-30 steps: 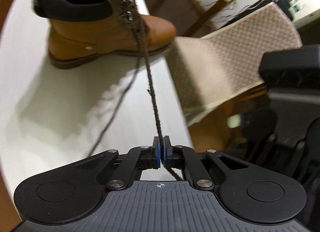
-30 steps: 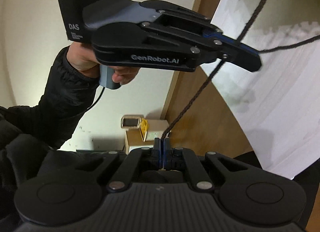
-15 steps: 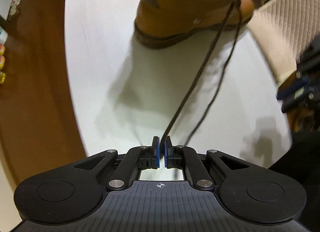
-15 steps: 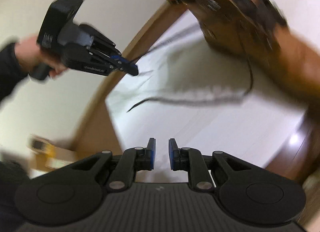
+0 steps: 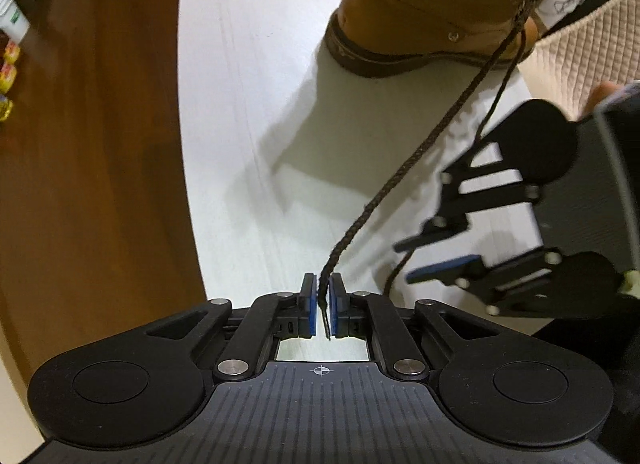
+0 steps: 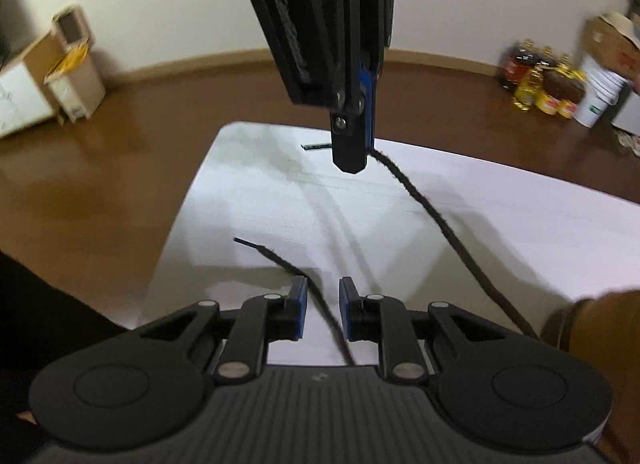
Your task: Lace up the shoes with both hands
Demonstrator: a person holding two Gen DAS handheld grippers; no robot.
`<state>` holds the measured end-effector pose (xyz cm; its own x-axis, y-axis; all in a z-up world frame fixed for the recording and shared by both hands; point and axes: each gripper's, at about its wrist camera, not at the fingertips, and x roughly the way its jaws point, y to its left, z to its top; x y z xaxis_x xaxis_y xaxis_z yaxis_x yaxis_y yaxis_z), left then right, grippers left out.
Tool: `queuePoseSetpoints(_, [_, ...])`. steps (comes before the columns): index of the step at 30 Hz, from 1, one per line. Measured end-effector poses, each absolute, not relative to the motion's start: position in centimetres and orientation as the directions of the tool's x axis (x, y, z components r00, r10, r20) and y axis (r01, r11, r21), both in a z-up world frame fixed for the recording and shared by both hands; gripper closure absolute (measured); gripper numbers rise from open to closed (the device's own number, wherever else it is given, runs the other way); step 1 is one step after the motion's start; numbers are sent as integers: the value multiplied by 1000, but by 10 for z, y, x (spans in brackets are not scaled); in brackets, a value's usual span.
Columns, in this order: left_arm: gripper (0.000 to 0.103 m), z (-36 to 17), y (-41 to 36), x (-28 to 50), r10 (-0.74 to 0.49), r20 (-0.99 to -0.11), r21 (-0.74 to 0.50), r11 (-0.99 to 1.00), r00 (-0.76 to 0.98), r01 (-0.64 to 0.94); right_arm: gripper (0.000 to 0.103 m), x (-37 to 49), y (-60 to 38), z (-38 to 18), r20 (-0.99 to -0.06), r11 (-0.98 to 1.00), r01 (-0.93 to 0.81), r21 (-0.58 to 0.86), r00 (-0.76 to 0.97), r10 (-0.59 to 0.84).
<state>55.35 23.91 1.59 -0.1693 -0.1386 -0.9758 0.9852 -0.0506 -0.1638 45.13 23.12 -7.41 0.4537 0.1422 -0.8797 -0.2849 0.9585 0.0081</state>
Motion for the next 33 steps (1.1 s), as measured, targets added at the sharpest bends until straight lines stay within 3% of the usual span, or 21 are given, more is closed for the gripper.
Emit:
queuePoseSetpoints(6, [95, 10, 251, 568, -176, -954, -258, 57, -244, 965, 83, 450, 229, -89, -895, 953, -302, 20, 419, 152])
queuePoseSetpoints(7, [95, 10, 252, 569, -181, -950, -270, 67, -254, 961, 86, 451, 230, -91, -894, 956, -294, 23, 422, 151])
queuePoseSetpoints(8, [95, 9, 253, 570, -184, -948, -275, 72, -258, 959, 101, 450, 229, -92, -896, 962, -270, 39, 417, 153])
queuePoseSetpoints(16, [88, 12, 265, 575, -188, -951, -274, 138, -246, 952, 101, 383, 188, -53, -854, 958, 121, 261, 492, 170])
queuePoseSetpoints(20, [88, 9, 272, 578, -156, -962, -252, 176, -226, 952, 101, 325, 160, -29, -806, 832, 387, 398, 581, 115])
queuePoseSetpoints(23, [88, 22, 269, 566, -233, -926, -341, 185, -296, 922, 101, 292, 144, -18, -757, 706, 509, 492, 651, 58])
queuePoseSetpoints(25, [88, 41, 258, 540, -325, -871, -418, 95, -368, 904, 101, 266, 131, -16, -681, 525, 568, 634, 732, 32])
queuePoseSetpoints(33, [84, 89, 212, 447, -466, -733, -458, -201, -496, 866, 101, 205, 105, -20, -471, 58, 479, 876, 875, -112])
